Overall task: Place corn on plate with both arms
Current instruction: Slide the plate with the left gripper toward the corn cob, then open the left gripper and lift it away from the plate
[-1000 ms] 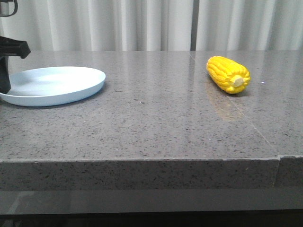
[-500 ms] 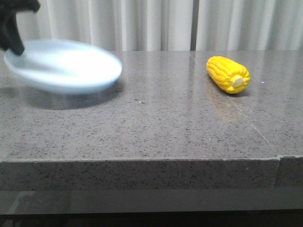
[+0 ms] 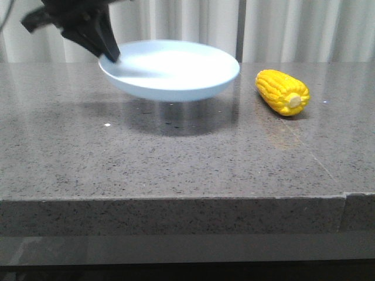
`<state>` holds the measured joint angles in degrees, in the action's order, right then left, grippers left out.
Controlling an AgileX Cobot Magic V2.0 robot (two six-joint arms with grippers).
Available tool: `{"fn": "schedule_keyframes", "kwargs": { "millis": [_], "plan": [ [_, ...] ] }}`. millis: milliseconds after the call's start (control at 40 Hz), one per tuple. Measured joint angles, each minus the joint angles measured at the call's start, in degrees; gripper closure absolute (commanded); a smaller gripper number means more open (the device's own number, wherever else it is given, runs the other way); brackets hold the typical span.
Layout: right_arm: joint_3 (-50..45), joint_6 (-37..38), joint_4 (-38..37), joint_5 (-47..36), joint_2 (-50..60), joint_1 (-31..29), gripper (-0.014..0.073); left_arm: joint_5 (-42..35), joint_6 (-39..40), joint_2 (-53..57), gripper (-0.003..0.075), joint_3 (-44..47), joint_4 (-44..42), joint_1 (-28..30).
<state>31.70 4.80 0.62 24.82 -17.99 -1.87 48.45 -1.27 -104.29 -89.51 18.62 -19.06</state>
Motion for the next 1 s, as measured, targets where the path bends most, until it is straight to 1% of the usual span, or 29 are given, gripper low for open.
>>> {"fn": "schedule_keyframes", "kwargs": {
  "millis": [100, 150, 200, 275, 375, 425, 475, 575, 650, 675, 725, 800, 850, 900, 1000],
  "plan": [
    [0.0, 0.0, 0.0, 0.0, 0.0, 0.0, 0.0002, -0.1, 0.0, -2.2, 0.0738, 0.0, 0.0, 0.0],
    [0.0, 0.0, 0.0, 0.0, 0.0, 0.0, 0.0002, -0.2, 0.0, -2.9, 0.0721, 0.0, 0.0, 0.0],
    [0.0, 0.0, 0.0, 0.0, 0.0, 0.0, 0.0002, -0.3, 0.0, -3.2, 0.0684, 0.0, 0.0, 0.0],
    [0.0, 0.0, 0.0, 0.0, 0.0, 0.0, 0.0002, -0.6, 0.0, -3.2, 0.0599, 0.0, 0.0, 0.0],
    [0.0, 0.0, 0.0, 0.0, 0.0, 0.0, 0.0002, -1.0, 0.0, -3.2, 0.0464, -0.1, 0.0, 0.0],
    [0.0, 0.0, 0.0, 0.0, 0.0, 0.0, 0.0002, -1.2, 0.0, -3.2, 0.0433, -0.2, 0.0, 0.0],
    [0.0, 0.0, 0.0, 0.0, 0.0, 0.0, 0.0002, -1.4, 0.0, -3.2, 0.0424, -0.2, -0.1, 0.1],
    [0.0, 0.0, 0.0, 0.0, 0.0, 0.0, 0.0002, -1.4, 0.0, -1.6, 0.0426, -0.2, -1.6, 0.6],
    [0.0, 0.0, 0.0, 0.0, 0.0, 0.0, 0.0002, -1.4, 0.1, 1.0, 0.0432, -0.2, -4.7, 1.1],
    [0.0, 0.0, 0.0, 0.0, 0.0, 0.0, 0.0002, -1.4, 0.3, 1.9, 0.0446, -0.2, -6.0, 1.2],
    [0.0, 0.0, 0.0, 0.0, 0.0, 0.0, 0.0002, -1.3, 1.3, 4.1, 0.049, -0.2, -8.4, 1.4],
    [0.0, 0.0, 0.0, 0.0, 0.0, 0.0, 0.0002, -0.5, 3.2, 7.5, 0.0584, -0.2, -13.7, 1.8],
    [0.0, 0.0, 0.0, 0.0, 0.0, 0.0, 0.0002, 0.5, 4.4, 9.5, 0.0667, -0.1, -17.1, 1.9],
    [0.0, 0.0, 0.0, 0.0, 0.0, 0.0, 0.0002, 1.1, 5.6, 11.4, 0.0734, 0.6, -20.8, 1.9],
    [0.0, 0.0, 0.0, 0.0, 0.0, 0.0, 0.0002, 1.6, 7.3, 14.5, 0.0741, 3.2, -24.8, 2.1]
  ]
}}
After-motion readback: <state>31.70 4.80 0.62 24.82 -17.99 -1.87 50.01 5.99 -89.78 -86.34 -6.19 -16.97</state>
